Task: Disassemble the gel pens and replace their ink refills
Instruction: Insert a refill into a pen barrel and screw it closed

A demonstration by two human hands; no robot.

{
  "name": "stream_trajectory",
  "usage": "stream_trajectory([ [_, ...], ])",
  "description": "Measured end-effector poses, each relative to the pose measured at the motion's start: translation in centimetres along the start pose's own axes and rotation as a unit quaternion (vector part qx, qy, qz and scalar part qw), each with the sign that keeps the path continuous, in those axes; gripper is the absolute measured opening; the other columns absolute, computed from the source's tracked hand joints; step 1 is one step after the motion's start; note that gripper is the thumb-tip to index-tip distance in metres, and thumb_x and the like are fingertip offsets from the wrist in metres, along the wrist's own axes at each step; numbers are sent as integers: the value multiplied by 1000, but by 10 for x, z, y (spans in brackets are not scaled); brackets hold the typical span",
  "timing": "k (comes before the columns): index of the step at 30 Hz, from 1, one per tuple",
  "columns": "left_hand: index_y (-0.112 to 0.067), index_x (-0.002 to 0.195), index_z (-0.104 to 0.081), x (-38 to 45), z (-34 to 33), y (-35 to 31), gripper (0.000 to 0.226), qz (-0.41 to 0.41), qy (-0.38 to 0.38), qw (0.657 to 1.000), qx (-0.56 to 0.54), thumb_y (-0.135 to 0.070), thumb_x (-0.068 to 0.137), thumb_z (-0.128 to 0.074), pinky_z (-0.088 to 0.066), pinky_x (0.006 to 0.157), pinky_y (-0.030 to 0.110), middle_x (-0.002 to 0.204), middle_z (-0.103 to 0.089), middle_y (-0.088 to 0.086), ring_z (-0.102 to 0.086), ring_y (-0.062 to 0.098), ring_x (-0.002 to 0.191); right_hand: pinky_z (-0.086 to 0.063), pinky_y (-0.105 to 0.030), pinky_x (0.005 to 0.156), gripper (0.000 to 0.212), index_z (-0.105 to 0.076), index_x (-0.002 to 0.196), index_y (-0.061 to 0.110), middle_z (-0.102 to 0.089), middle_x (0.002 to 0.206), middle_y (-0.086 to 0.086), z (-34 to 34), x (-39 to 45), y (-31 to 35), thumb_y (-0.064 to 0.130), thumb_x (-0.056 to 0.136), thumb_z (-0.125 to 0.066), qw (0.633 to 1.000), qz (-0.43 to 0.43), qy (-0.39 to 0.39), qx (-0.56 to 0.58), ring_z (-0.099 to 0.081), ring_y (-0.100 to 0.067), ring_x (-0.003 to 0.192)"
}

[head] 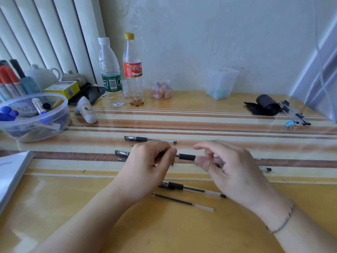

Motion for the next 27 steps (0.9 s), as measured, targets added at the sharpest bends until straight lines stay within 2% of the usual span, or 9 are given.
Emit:
stream_trajectory([
  [3, -10, 67, -57, 2, 6, 7, 29, 32, -14, 999, -8, -18, 95, -53, -25, 46, 12, 48, -41, -10, -36, 6, 44, -46, -25, 48, 28, -67, 95, 30, -59, 82, 21, 7, 1, -8, 47, 93, -45, 998, 4, 2, -64, -51, 2, 58],
  [8, -7, 70, -56, 6, 29, 31, 29, 87, -67, 994, 5, -21, 95, -50, -27, 42, 15, 47, -38, -5, -34, 8, 43, -44, -29, 59, 4, -61, 87, 29, -54, 81, 20, 30, 0, -64, 27, 90, -59, 991, -112, 21, -77, -51, 2, 70],
  [10, -7, 70, -56, 7, 33, 34, 29, 87, -77, 993, 24, -22, 95, -50, -28, 44, 17, 48, -41, 0, -36, 9, 44, -38, -26, 61, 9, -58, 87, 32, -54, 82, 18, 37, -4, -80, 33, 85, -67, 984, -155, 22, -81, -49, 6, 76],
  [13, -11, 68, -56, 6, 24, 25, 28, 63, -54, 996, 25, -20, 95, -51, -27, 45, 16, 49, -40, -6, -36, 9, 46, -43, -22, 62, 24, -65, 92, 36, -62, 83, 20, 37, -2, -60, 55, 78, -66, 991, -123, -28, 36, -59, 0, 78],
  [15, -11, 67, -56, 4, 14, 16, 29, 40, -27, 999, 20, -19, 95, -52, -27, 47, 15, 50, -40, -6, -37, 9, 48, -53, -28, 64, 31, -70, 96, 37, -64, 91, 24, 23, 1, -34, 61, 80, -59, 996, -67, -9, 54, -65, -9, 75],
  [18, -10, 67, -55, 3, 7, 10, 30, 23, -15, 1000, 11, -21, 95, -52, -27, 49, 16, 53, -40, -7, -37, 9, 51, -55, -40, 58, 15, -74, 90, 36, -65, 90, 23, 9, 1, -25, 41, 83, -62, 999, -36, -3, 34, -65, -20, 65],
  [21, -11, 69, -55, 3, 6, 10, 31, 20, -14, 1000, 15, -26, 96, -51, -29, 50, 14, 55, -42, -8, -39, 8, 53, -56, -39, 59, 9, -74, 86, 34, -67, 85, 22, 12, 1, -33, 33, 82, -66, 999, -48, 0, -2, -65, -13, 68],
  [25, -13, 71, -57, 4, 13, 22, 29, 41, -41, 998, 25, -27, 96, -52, -30, 49, 15, 53, -41, -9, -41, 9, 54, -55, -37, 54, 23, -69, 85, 39, -65, 83, 21, 44, -1, -82, 55, 82, -53, 981, -148, -25, -122, -62, -10, 68],
  [27, -14, 72, -57, 4, 12, 24, 27, 43, -36, 998, 37, -26, 96, -52, -31, 50, 16, 54, -43, -8, -43, 11, 55, -54, -37, 53, 22, -69, 87, 36, -63, 81, 16, 57, -11, -124, 53, 85, -55, 951, -242, -33, -190, -59, -15, 66],
])
Point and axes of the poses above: each hand's wrist, its own x-axis towards the middle knuckle, its own z-axis out of the back of the hand, y = z × x, the point moved 8 cm from there along x, towards the middle knuckle
